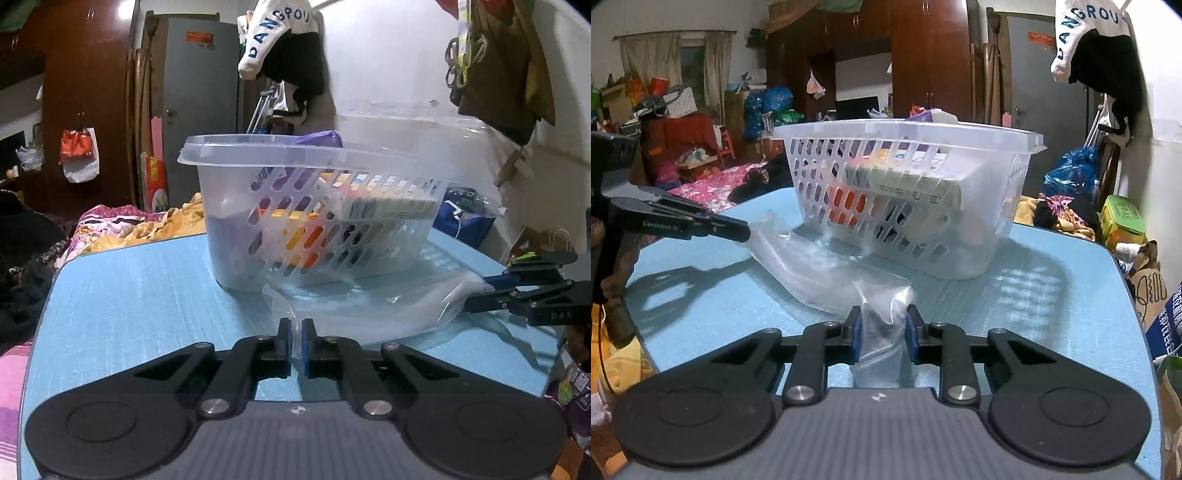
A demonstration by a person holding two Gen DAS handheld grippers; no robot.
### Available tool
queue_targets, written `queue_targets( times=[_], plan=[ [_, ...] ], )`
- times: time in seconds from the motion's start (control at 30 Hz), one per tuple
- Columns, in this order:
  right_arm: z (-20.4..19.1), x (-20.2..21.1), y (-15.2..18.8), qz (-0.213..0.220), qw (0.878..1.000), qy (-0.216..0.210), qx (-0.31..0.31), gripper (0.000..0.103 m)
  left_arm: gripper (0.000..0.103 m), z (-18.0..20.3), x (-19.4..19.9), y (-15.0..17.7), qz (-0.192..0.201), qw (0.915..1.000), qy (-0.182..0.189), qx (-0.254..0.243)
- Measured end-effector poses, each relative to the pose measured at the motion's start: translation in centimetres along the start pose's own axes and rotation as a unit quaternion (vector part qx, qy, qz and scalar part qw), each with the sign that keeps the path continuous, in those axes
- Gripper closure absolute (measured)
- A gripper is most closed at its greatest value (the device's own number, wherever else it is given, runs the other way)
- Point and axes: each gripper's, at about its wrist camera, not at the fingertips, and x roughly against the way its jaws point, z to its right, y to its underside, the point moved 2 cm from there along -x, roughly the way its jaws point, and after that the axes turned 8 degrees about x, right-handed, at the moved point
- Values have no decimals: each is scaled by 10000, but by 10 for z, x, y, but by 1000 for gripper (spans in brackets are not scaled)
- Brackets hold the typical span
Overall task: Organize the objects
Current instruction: 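Close both grippers on the clear plastic bag lying beside the basket, then lift the plastic bag into the basket and open both grippers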
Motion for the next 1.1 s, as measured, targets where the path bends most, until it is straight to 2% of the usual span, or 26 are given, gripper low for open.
queue_targets(
  times=[0.3, 0.6, 0.77, 0.87, 1.0, 1.1],
  plan=[
    [-4, 5, -4, 101, 9999, 23, 50, 78, 96, 1, 7, 1, 165, 9998, 38, 54],
    [-17, 44, -43, 627, 9969, 252, 409, 79, 96, 20, 55, -21, 839, 9964, 63, -94],
    [-11, 63, -91, 1022, 9911, 534, 671, 79, 96, 39, 87, -62, 1329, 9907, 111, -265],
    [3, 58, -124, 1125, 9882, 712, 758, 79, 96, 45, 88, -95, 1484, 9883, 118, -330],
    [33, 28, -155, 1062, 9884, 818, 716, 79, 96, 40, 64, -137, 1426, 9894, 91, -244],
    [45, 0, -156, 875, 9900, 848, 706, 79, 96, 29, 36, -151, 1265, 9919, 78, -101]
  ],
)
